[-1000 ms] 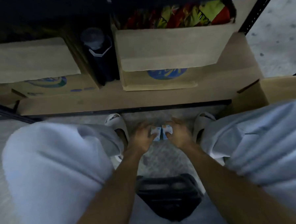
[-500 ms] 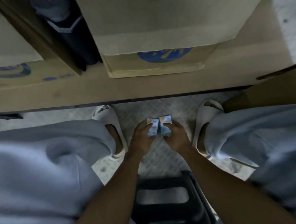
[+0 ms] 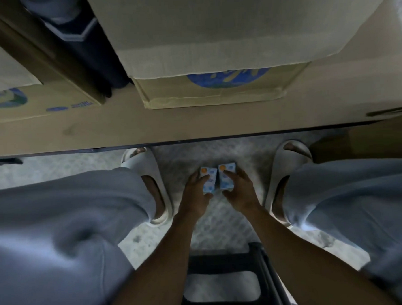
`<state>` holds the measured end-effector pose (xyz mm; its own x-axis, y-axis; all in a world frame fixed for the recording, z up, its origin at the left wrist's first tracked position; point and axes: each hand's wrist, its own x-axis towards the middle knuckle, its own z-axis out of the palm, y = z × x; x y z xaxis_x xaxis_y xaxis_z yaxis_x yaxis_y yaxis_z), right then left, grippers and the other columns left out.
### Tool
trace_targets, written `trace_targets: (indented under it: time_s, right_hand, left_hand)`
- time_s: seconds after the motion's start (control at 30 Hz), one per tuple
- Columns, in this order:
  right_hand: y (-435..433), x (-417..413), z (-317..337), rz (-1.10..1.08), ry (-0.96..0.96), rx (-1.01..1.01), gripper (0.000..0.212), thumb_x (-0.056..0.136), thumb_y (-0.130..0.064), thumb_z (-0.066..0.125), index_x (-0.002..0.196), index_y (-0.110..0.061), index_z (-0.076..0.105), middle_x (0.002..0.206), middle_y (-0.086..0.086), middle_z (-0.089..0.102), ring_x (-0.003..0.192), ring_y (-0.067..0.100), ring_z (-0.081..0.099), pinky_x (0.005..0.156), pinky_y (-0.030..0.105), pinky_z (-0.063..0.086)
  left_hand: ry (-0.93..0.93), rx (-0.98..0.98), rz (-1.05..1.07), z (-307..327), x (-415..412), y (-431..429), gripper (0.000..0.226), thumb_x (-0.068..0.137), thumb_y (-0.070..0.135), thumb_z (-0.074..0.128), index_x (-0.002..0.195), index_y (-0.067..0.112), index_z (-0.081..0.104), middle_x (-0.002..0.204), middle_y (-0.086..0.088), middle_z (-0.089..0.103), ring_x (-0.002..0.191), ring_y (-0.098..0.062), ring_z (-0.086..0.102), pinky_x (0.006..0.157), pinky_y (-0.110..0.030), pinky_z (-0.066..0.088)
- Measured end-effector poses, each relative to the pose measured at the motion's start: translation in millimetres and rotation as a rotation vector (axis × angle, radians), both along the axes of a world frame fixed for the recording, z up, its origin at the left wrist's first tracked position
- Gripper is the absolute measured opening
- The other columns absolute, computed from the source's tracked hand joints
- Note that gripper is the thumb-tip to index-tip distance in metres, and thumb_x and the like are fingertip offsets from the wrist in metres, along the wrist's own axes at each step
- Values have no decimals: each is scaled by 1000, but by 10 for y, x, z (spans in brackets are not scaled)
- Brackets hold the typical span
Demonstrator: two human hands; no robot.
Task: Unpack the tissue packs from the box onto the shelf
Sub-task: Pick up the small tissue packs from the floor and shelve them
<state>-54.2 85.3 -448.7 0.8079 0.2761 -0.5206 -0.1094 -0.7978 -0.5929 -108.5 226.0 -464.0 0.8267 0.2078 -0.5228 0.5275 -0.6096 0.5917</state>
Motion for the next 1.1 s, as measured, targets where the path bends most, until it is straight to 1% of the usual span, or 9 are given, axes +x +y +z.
trace_targets:
  time_s: [0.27, 0.37, 0.43, 0.57, 0.7, 0.8, 0.87, 1.0, 1.1]
  right_hand:
    - [66, 3, -85, -76, 21, 17, 46, 79, -4, 67, 123, -12, 59, 125, 18, 53, 112, 31, 54, 90, 22, 41]
    - [62, 19, -118, -137, 50, 4, 47, 76, -3, 73, 121, -7, 60, 124, 17, 52, 110, 27, 55, 73, -5, 31]
    - [68, 18, -121, -187, 56, 10, 50, 72, -5, 77, 119, -9, 61, 124, 14, 52, 106, 23, 58, 68, -9, 30]
    - [18, 13, -81, -173, 68, 37, 49, 69, -11, 80, 115, -16, 66, 118, 16, 59, 107, 29, 57, 84, 17, 38]
    - [50, -30, -63, -238, 56, 52, 43, 65, -11, 83, 106, -14, 70, 108, 11, 65, 97, 22, 64, 79, 15, 49]
    - [76, -32, -27, -258, 24, 49, 39, 62, -12, 85, 100, -14, 73, 101, 9, 68, 90, 21, 67, 81, 31, 57]
    - [79, -18, 24, -250, 9, 61, 36, 63, -10, 85, 97, -13, 74, 99, 10, 70, 89, 22, 68, 81, 37, 57]
    - [81, -12, 135, -192, -11, 52, 32, 65, -11, 84, 96, -11, 74, 98, 12, 73, 92, 24, 68, 85, 39, 55]
    - [43, -1, 278, -183, -3, 48, 31, 68, -14, 81, 98, -11, 74, 100, 11, 72, 93, 24, 67, 85, 29, 52]
  left_hand:
    - [-11, -76, 93, -88, 7, -56, 69, 76, -4, 73, 137, 12, 47, 147, -6, 30, 133, -25, 39, 103, -38, 45]
    - [-30, -53, 124, -78, 19, -60, 70, 71, -5, 76, 134, 11, 50, 144, -8, 37, 130, -24, 42, 103, -28, 43]
    - [-35, -71, 163, -56, 37, -57, 74, 65, -6, 80, 132, 7, 52, 139, -8, 42, 124, -20, 48, 93, -18, 44]
    - [-80, -51, 200, -37, 37, -46, 59, 65, -8, 80, 119, 5, 61, 125, -11, 56, 115, -25, 56, 84, -13, 47]
    - [-118, -40, 240, -19, 23, -58, 52, 62, -8, 81, 110, 6, 68, 118, -11, 62, 101, -16, 61, 77, -5, 45]
    - [-137, -87, 288, -37, 26, -58, 52, 61, -11, 80, 109, 6, 69, 118, -11, 62, 102, -21, 64, 81, -18, 52]
    - [-133, -113, 295, -32, 22, -50, 51, 63, -12, 79, 111, 3, 68, 118, -10, 61, 101, -17, 61, 78, -7, 48]
    - [-107, -172, 325, 21, 8, -24, 49, 64, -11, 79, 110, 2, 68, 117, -10, 61, 100, -17, 61, 79, -15, 51]
    - [-121, -193, 329, 111, -3, -3, 47, 62, -11, 80, 106, 1, 70, 110, -7, 63, 94, -18, 64, 72, -13, 52]
